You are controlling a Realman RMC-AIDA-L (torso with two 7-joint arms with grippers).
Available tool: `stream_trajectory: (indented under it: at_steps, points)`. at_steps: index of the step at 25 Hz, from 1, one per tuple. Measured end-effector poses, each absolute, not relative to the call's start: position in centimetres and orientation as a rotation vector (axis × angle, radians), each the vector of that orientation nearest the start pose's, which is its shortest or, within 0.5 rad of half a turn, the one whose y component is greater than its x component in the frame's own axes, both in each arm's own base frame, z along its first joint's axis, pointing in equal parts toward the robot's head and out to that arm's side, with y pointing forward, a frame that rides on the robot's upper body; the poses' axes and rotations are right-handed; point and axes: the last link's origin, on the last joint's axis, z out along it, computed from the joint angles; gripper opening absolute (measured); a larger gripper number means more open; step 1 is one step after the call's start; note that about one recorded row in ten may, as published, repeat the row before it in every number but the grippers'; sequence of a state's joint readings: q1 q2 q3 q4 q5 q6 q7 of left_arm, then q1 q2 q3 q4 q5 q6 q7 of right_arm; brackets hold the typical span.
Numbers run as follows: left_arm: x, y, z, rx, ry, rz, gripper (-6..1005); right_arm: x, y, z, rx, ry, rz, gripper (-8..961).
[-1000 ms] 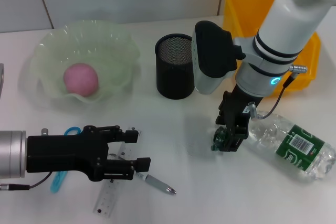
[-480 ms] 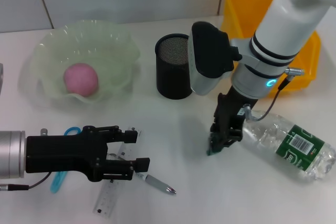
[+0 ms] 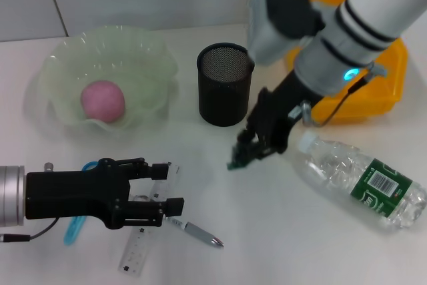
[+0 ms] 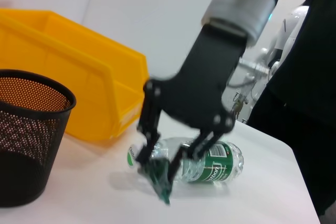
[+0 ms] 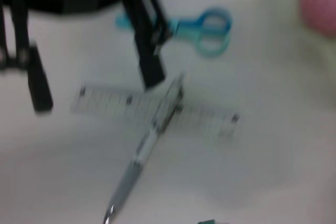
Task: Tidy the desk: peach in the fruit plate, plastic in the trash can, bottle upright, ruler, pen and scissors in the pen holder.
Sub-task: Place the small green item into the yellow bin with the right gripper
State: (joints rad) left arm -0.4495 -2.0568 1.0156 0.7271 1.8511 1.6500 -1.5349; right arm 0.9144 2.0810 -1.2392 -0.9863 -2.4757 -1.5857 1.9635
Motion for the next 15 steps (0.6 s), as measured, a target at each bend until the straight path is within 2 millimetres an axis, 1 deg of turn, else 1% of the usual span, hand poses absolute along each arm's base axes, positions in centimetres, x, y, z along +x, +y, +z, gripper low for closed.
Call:
stream_trajectory:
  at_steps: [1, 2, 3, 4, 5, 6, 7, 9, 10, 13, 14, 15]
  points:
    - [-24.7, 29.6, -1.6, -2.967, -0.719, -0.703, 809, 12.5, 38.6, -2.4, -3.041, 0.217, -0.424, 283]
    - [-24.8, 29.7, -1.6, -2.967, -0.718, -0.701, 809, 12.2, 38.8, -1.5, -3.025, 0.246, -0.319, 283]
    - [-24.8, 29.7, -1.6, -2.967, -0.718, -0.701, 809, 12.2, 38.8, -1.5, -3.025, 0.246, -0.319, 283]
    - [-24.8, 29.7, -1.5, -2.967, -0.717, -0.698, 809, 11.9, 39.1, -0.7, -3.009, 0.273, -0.219, 283]
    - [-24.8, 29.7, -1.5, -2.967, -0.717, -0.698, 809, 11.9, 39.1, -0.7, -3.009, 0.273, -0.219, 282]
    - [-24.9, 29.7, -1.5, -2.967, -0.715, -0.695, 809, 11.6, 39.5, 0.0, -2.991, 0.298, -0.121, 282]
    - [-24.9, 29.7, -1.5, -2.967, -0.715, -0.695, 809, 11.6, 39.5, 0.0, -2.991, 0.298, -0.121, 282]
    - [-24.9, 29.7, -1.5, -2.969, -0.714, -0.694, 809, 11.4, 40.1, 0.7, -2.949, 0.321, -0.032, 282]
    - [-24.9, 29.7, -1.5, -2.969, -0.714, -0.694, 809, 11.4, 40.1, 0.7, -2.949, 0.321, -0.032, 282]
    - [-24.8, 29.7, -1.5, -2.970, -0.712, -0.696, 809, 11.4, 41.1, 0.9, -2.879, 0.346, 0.010, 286]
    - [-24.7, 29.7, -1.5, -2.971, -0.710, -0.696, 809, 11.4, 41.7, 0.9, -2.835, 0.365, 0.028, 288]
    - [-24.7, 29.7, -1.5, -2.971, -0.710, -0.696, 809, 11.4, 41.7, 0.9, -2.835, 0.365, 0.028, 290]
